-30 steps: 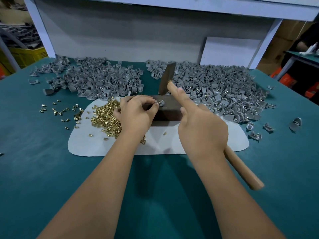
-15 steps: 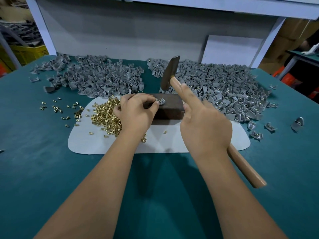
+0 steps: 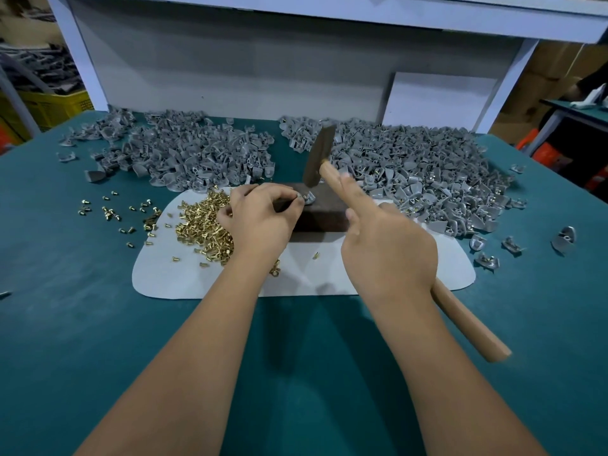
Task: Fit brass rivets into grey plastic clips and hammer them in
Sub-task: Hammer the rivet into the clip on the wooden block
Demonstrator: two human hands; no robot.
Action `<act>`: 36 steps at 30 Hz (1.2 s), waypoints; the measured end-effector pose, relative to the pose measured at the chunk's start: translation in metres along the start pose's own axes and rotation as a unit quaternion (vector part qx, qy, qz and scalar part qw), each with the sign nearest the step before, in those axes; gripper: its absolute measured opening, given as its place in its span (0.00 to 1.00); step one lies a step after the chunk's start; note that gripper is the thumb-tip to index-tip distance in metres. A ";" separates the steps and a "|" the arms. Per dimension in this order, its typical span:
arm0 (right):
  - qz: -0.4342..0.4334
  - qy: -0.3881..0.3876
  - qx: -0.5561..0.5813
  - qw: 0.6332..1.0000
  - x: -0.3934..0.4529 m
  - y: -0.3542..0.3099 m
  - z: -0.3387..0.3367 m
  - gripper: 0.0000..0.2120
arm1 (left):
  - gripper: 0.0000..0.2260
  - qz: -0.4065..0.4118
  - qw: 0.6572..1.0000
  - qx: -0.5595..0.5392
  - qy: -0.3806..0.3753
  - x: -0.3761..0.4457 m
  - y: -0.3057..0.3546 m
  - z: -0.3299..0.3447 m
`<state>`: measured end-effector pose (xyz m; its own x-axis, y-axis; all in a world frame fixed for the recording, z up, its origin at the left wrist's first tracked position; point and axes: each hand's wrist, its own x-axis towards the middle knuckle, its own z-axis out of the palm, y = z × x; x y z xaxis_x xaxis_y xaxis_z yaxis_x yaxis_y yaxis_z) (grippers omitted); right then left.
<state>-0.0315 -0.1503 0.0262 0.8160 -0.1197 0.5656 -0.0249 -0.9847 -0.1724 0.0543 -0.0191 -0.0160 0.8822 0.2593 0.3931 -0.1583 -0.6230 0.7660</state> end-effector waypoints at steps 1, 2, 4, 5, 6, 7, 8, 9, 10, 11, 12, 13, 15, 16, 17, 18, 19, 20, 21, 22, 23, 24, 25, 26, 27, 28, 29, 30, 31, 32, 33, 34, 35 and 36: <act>-0.002 -0.010 -0.004 1.000 0.000 0.002 0.001 0.29 | 0.04 -0.001 1.000 -0.002 0.000 0.000 0.000 0.000; 0.002 -0.011 -0.003 1.000 0.000 0.001 0.002 0.29 | 0.05 -0.002 1.000 -0.001 0.001 0.000 0.000 -0.001; 0.006 -0.003 0.001 1.000 0.000 -0.002 0.000 0.29 | 0.08 0.000 1.000 0.005 0.007 0.001 0.001 0.000; 0.003 0.003 0.000 1.000 -0.001 -0.003 0.000 0.29 | 0.08 -0.001 1.000 0.008 0.009 0.001 0.000 0.000; -0.002 -0.004 -0.004 1.000 -0.001 -0.003 0.002 0.30 | 0.07 0.001 1.000 0.006 0.011 0.001 0.000 0.000; -0.006 -0.013 -0.009 1.000 -0.002 -0.001 0.004 0.30 | 0.07 0.003 1.000 0.004 0.010 0.001 -0.001 0.000; -0.005 -0.019 -0.008 1.000 -0.001 0.002 0.006 0.30 | 0.06 0.004 1.000 0.005 0.008 0.001 -0.001 0.000; -0.001 -0.013 -0.005 1.000 -0.001 0.002 0.005 0.30 | 0.06 0.005 1.000 0.007 0.007 0.001 -0.001 0.001; 0.003 -0.004 -0.001 1.000 -0.001 0.001 0.003 0.30 | 0.05 0.007 1.000 0.009 0.008 0.001 -0.001 0.001; 0.008 0.007 0.005 1.000 -0.002 -0.001 0.001 0.30 | 0.05 0.008 1.000 0.011 0.009 0.001 -0.002 0.002; 0.005 0.013 0.006 1.000 -0.002 -0.003 0.000 0.31 | 0.04 0.008 1.000 0.010 0.010 0.001 -0.002 0.002; -0.006 0.008 0.001 1.000 -0.003 -0.002 0.002 0.31 | 0.03 0.006 1.000 0.006 0.009 0.001 -0.002 0.003; -0.017 0.000 -0.002 1.000 -0.003 0.000 0.004 0.32 | 0.02 0.003 1.000 -0.001 0.007 0.001 -0.003 0.002; -0.014 0.006 0.000 1.000 -0.002 0.000 0.004 0.31 | 0.02 0.002 1.000 0.001 0.009 0.001 -0.002 0.002; -0.012 0.021 0.004 1.000 -0.002 -0.001 0.002 0.32 | 0.02 0.002 1.000 0.006 0.012 0.001 -0.002 0.003; -0.012 0.039 0.012 0.999 -0.001 -0.002 0.000 0.32 | 0.02 0.003 1.000 0.010 0.014 0.001 -0.002 0.003; -0.013 0.042 0.009 0.999 -0.001 -0.002 0.001 0.32 | 0.02 0.002 1.000 0.011 0.013 0.001 -0.002 0.003; -0.018 0.026 0.000 1.000 -0.001 0.000 0.004 0.33 | 0.02 -0.002 1.000 0.008 0.009 0.001 -0.002 0.003; -0.022 0.010 -0.009 1.000 -0.001 0.003 0.007 0.33 | 0.02 -0.006 1.000 0.004 0.005 0.001 -0.001 0.003; -0.019 0.001 -0.009 1.000 -0.001 0.005 0.009 0.33 | 0.02 -0.008 1.000 0.003 0.001 0.001 -0.002 0.002; -0.011 0.003 -0.006 1.000 0.000 0.006 0.010 0.32 | 0.02 -0.010 1.000 0.003 0.000 0.000 -0.002 0.002; -0.004 0.012 -0.003 1.000 0.000 0.006 0.010 0.32 | 0.02 -0.011 1.000 0.004 0.001 -0.001 -0.002 0.001; 0.001 0.030 0.006 1.000 0.001 0.008 0.011 0.32 | 0.03 -0.012 1.000 0.004 -0.002 0.000 -0.001 0.001; 0.005 0.052 0.018 0.998 0.002 0.010 0.011 0.33 | 0.03 -0.011 1.000 0.005 -0.009 0.000 -0.001 0.000; 0.008 0.072 0.022 0.997 0.004 0.014 0.012 0.33 | 0.04 -0.010 1.000 0.004 -0.018 0.000 0.000 -0.001; 0.016 0.082 0.019 0.996 0.006 0.018 0.013 0.32 | 0.05 -0.011 1.000 0.000 -0.029 0.001 0.000 -0.002; 0.031 0.076 0.014 0.997 0.008 0.023 0.014 0.32 | 0.05 -0.018 0.999 -0.012 -0.040 0.001 0.000 -0.003; 0.050 0.059 0.007 0.997 0.010 0.028 0.014 0.30 | 0.06 -0.032 0.998 -0.034 -0.049 0.001 0.000 -0.005; 0.071 0.036 0.002 0.997 0.012 0.034 0.015 0.28 | 0.07 -0.047 0.995 -0.059 -0.058 0.002 0.000 -0.006; 0.091 0.013 -0.004 0.996 0.014 0.039 0.017 0.25 | 0.07 -0.057 0.994 -0.072 -0.064 0.002 0.000 -0.006; 0.108 -0.006 -0.010 0.994 0.016 0.043 0.018 0.23 | 0.08 -0.060 0.993 -0.070 -0.067 0.002 0.001 -0.007; 0.122 -0.018 -0.014 0.992 0.018 0.046 0.020 0.21 | 0.08 -0.059 0.994 -0.063 -0.069 0.002 0.003 -0.008; 0.131 -0.025 -0.015 0.991 0.019 0.049 0.022 0.19 | 0.09 -0.060 0.994 -0.058 -0.070 0.002 0.004 -0.009; 0.136 -0.029 -0.014 0.990 0.019 0.050 0.024 0.16 | 0.09 -0.062 0.994 -0.057 -0.071 0.002 0.005 -0.009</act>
<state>-0.0032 -0.1992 0.0091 0.8091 -0.3738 0.4535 -0.2635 -0.9205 -0.2886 0.0514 -0.0145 -0.0067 0.9505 0.2165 0.2227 -0.0867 -0.5036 0.8596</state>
